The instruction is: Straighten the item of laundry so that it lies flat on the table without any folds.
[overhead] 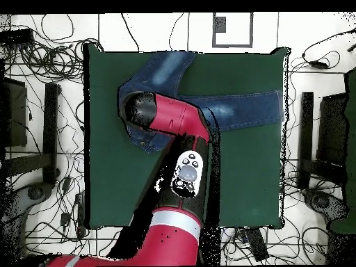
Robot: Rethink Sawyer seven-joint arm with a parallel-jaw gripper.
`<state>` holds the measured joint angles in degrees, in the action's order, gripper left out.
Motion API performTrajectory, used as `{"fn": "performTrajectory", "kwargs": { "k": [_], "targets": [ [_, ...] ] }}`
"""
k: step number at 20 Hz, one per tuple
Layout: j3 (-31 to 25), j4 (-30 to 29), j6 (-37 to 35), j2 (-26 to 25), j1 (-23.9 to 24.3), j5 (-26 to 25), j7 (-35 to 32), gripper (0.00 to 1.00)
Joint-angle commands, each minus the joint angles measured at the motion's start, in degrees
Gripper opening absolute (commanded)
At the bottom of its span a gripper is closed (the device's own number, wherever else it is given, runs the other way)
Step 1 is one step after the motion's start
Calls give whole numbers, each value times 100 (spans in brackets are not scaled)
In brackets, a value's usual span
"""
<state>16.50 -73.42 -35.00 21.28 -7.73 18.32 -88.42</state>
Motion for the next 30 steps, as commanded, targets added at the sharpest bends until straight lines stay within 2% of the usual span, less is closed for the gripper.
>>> {"fn": "performTrajectory", "kwargs": {
  "k": [1,12,23,30],
  "targets": [
    [-248,304,-351,-590,-29,53,-1444,100],
    [-377,522,243,-1018,18,97,-1426,100],
    [-390,33,-44,-628,32,140,-1377,100],
    [-317,-199,-487,-286,-19,146,-1356,100]
  ]
}}
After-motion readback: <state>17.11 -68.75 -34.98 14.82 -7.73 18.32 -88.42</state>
